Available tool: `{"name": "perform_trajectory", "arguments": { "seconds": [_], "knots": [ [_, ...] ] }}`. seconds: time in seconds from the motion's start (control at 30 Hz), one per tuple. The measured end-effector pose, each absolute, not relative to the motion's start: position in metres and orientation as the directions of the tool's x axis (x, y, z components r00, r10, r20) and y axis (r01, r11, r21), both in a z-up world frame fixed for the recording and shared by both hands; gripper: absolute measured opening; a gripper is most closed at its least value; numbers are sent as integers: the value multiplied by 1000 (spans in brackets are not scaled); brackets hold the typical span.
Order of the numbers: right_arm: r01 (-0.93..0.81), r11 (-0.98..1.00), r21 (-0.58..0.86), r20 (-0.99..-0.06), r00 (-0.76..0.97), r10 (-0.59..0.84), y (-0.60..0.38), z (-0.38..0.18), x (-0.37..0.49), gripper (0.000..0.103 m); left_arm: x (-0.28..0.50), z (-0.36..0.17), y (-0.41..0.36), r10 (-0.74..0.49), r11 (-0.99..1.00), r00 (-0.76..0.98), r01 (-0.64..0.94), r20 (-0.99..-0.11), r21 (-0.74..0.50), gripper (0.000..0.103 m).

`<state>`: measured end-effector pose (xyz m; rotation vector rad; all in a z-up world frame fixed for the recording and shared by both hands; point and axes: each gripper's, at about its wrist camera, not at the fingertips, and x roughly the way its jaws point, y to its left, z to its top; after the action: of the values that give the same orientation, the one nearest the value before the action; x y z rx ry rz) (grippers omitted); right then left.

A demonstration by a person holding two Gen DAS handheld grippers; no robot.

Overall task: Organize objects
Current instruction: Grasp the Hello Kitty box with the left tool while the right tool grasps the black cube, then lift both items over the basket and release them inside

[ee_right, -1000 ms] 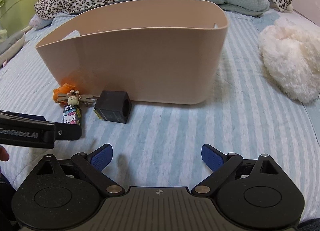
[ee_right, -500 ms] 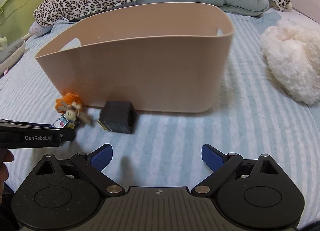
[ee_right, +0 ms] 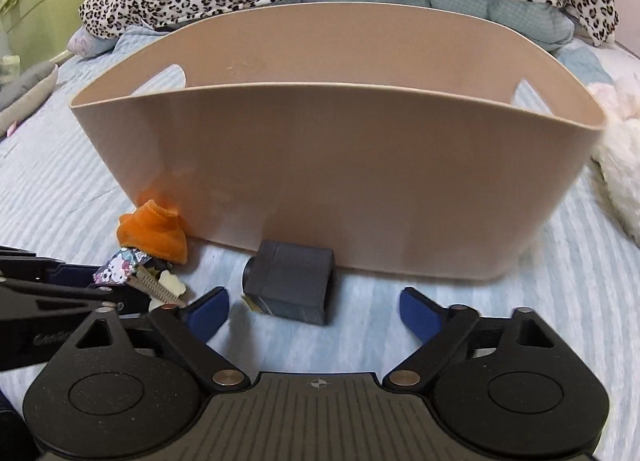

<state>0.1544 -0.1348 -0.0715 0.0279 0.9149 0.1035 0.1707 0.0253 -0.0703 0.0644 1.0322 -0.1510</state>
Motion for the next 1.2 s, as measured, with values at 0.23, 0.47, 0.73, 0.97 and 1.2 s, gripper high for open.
{"name": "perform_trajectory", "arguments": {
  "seconds": [0.23, 0.47, 0.73, 0.97, 1.2],
  "knots": [
    [-75, 993, 90, -777, 619, 117, -136, -70, 156, 45, 166, -68, 32, -108, 988, 481, 146, -870, -42, 27],
    [-100, 990, 96, -776, 616, 137, -144, -64, 134, 42, 146, -65, 35, -121, 987, 469, 149, -875, -57, 25],
    [-83, 989, 121, -764, 629, 146, -159, -51, 107, 42, 119, -56, 34, -116, 987, 493, 151, -862, -47, 25],
    [-87, 985, 149, -702, 692, 167, -173, -16, 89, 42, 101, -16, 33, -112, 986, 570, 163, -814, -22, 25],
    [-93, 984, 153, -623, 764, 169, -185, 24, 86, 42, 99, 31, 28, -133, 984, 675, 180, -725, -12, 25]
  ]
}}
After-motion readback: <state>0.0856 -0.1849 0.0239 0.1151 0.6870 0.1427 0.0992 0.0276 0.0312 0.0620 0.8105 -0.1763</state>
